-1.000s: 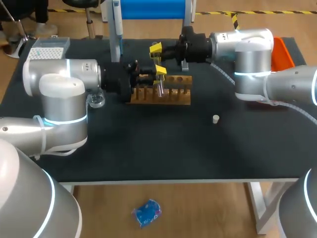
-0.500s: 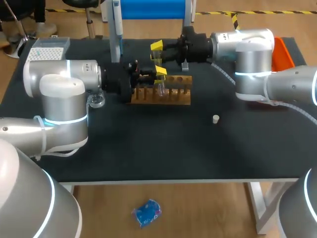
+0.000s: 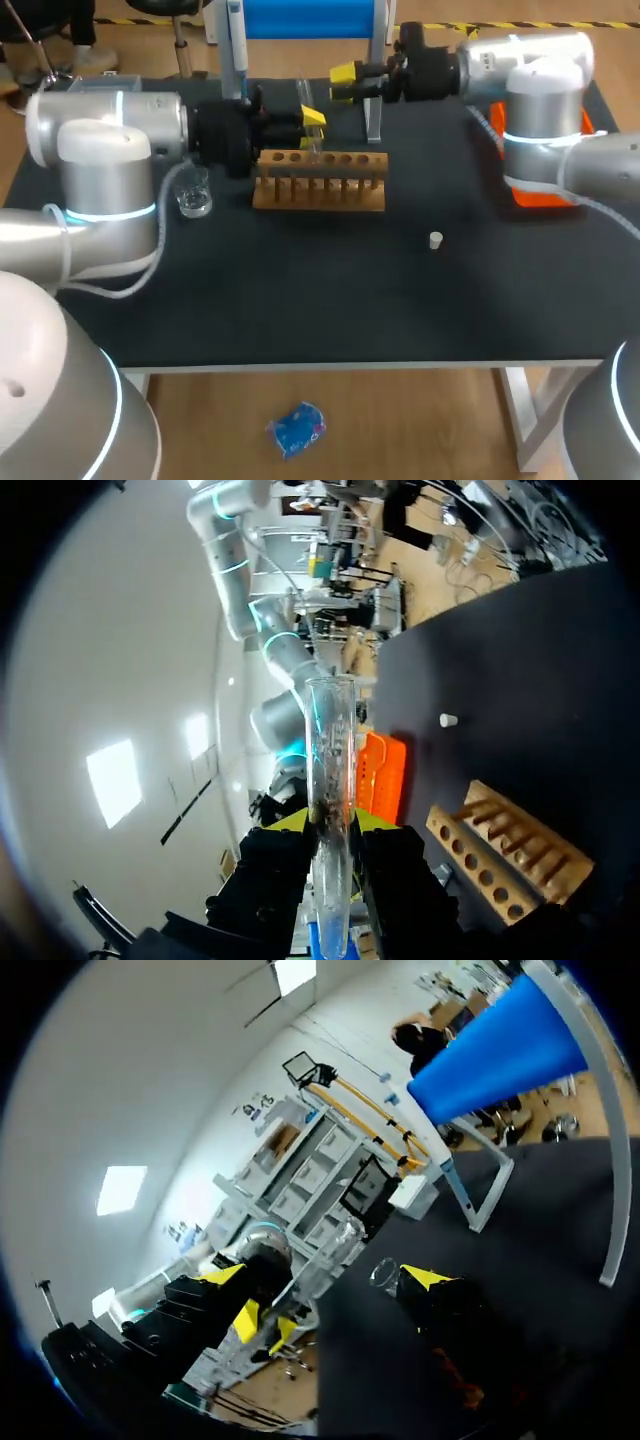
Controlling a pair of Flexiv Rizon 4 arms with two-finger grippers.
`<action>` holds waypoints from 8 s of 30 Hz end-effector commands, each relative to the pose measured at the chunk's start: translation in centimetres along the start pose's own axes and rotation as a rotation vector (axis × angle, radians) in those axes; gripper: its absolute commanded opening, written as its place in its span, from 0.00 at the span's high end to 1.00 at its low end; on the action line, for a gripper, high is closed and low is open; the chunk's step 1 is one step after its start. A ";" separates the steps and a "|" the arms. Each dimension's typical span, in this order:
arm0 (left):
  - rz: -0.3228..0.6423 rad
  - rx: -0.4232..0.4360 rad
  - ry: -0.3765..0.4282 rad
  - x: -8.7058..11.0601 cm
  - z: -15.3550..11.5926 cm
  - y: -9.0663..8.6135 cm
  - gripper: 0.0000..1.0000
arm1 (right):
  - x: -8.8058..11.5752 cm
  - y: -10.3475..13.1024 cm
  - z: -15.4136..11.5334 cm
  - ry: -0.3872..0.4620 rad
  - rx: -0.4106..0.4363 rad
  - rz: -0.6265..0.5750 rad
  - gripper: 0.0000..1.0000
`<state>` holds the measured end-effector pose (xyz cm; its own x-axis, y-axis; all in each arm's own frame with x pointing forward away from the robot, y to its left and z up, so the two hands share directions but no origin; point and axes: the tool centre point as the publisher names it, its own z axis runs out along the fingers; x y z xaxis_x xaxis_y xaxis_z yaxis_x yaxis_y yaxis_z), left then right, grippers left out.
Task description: Invert the test tube, pick up the pipette, mount the tip to pipette, aspirate from beaker and dispense into the tube, eject the tip, return the pipette, and cap with the stopper.
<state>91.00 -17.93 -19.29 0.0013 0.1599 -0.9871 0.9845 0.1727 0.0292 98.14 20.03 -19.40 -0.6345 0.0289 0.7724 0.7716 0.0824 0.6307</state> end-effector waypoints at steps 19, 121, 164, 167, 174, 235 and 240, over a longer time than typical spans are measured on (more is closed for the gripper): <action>-0.687 -0.055 -0.109 -5.3 -0.9 -1.4 1.00 | -0.1 -2.1 -5.3 -0.281 0.311 -0.985 0.00; -1.471 0.114 -0.058 0.6 6.6 5.4 1.00 | -9.5 -10.2 -9.1 -0.245 0.502 -0.943 0.00; -1.498 0.061 -0.082 4.3 5.8 8.1 1.00 | -9.5 -10.2 -9.1 -0.245 0.502 -0.943 0.00; -1.499 0.064 -0.089 4.5 5.9 8.2 1.00 | -9.5 -10.2 -9.1 -0.245 0.502 -0.943 0.00; -1.504 0.069 -0.090 4.9 6.0 8.3 1.00 | -9.5 -10.2 -9.1 -0.245 0.502 -0.943 0.00; -1.526 0.000 0.095 9.9 6.7 8.7 1.00 | -9.5 -10.2 -9.1 -0.245 0.502 -0.943 0.00; -1.529 0.001 0.093 10.4 6.8 8.8 1.00 | -9.5 -10.2 -9.1 -0.245 0.502 -0.943 0.00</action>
<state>100.44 -21.28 -29.96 -0.9915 -0.1151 -0.0598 0.0324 0.2268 -0.9734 96.60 9.95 -32.53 -0.9950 -0.0633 -0.0774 -0.0997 0.5706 0.8151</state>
